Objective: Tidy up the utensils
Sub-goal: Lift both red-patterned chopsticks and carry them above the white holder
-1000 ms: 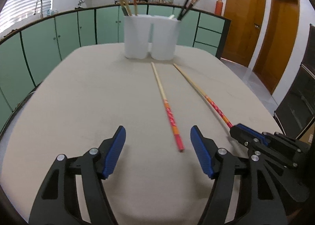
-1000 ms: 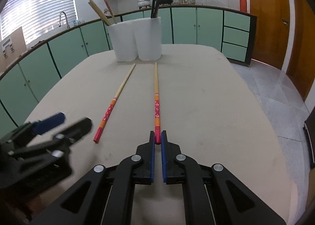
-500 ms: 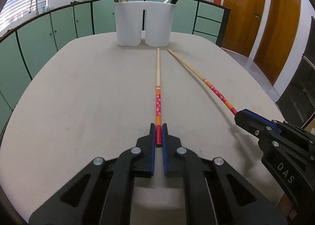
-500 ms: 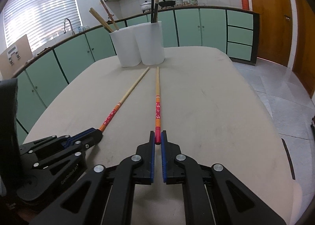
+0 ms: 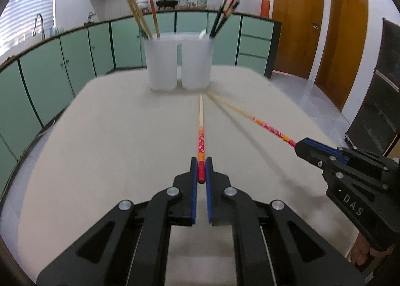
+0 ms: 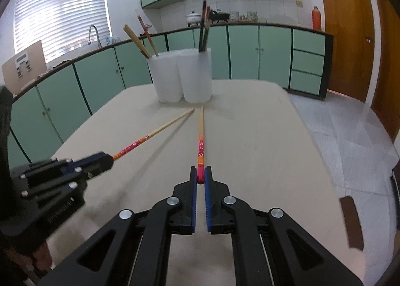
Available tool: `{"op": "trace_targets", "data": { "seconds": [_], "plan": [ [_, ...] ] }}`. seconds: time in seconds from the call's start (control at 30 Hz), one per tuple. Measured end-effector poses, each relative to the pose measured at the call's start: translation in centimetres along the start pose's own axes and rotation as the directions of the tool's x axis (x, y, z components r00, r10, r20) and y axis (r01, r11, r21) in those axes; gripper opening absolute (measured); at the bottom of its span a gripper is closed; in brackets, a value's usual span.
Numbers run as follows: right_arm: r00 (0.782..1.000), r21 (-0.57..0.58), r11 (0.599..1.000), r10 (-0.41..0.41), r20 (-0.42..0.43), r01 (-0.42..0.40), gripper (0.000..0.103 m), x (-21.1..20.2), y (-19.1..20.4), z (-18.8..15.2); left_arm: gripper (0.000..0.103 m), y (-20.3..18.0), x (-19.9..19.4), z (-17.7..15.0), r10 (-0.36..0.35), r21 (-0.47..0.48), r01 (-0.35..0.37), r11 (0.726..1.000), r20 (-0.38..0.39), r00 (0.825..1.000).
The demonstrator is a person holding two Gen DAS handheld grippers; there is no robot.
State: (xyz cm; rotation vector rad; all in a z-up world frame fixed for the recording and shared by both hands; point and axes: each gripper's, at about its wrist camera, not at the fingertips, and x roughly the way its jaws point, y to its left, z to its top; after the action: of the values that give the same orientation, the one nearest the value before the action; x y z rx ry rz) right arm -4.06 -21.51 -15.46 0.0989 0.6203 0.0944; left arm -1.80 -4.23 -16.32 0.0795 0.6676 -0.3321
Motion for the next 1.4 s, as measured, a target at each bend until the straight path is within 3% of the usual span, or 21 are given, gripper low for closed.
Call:
{"op": "trace_targets", "data": {
  "seconds": [0.33, 0.57, 0.93, 1.4],
  "plan": [
    [0.999, -0.028, 0.999, 0.017, 0.046, -0.016, 0.006, -2.3, -0.6, 4.2, 0.005, 0.7, -4.1, 5.3, 0.0, 0.019, -0.002, 1.0, 0.117, 0.993],
    [0.998, -0.029, 0.999, 0.036, 0.052, -0.035, 0.006, -3.2, -1.3, 7.1, 0.005, 1.4, -5.2, 7.7, -0.02, -0.002, 0.02, 1.0, 0.146, 0.989],
    [0.99, 0.033, 0.989, 0.142, 0.021, -0.142, 0.006, -3.6, -3.2, 11.9, 0.005, 1.9, -5.6, 10.8, -0.056, -0.001, 0.057, 0.998, 0.164, 0.985],
    [0.975, -0.105, 0.97, 0.223, 0.016, -0.22, 0.006, -3.9, -1.4, 19.1, 0.005, 2.8, -6.9, 15.0, -0.102, 0.034, 0.097, 0.995, 0.217, 0.971]
  ]
}}
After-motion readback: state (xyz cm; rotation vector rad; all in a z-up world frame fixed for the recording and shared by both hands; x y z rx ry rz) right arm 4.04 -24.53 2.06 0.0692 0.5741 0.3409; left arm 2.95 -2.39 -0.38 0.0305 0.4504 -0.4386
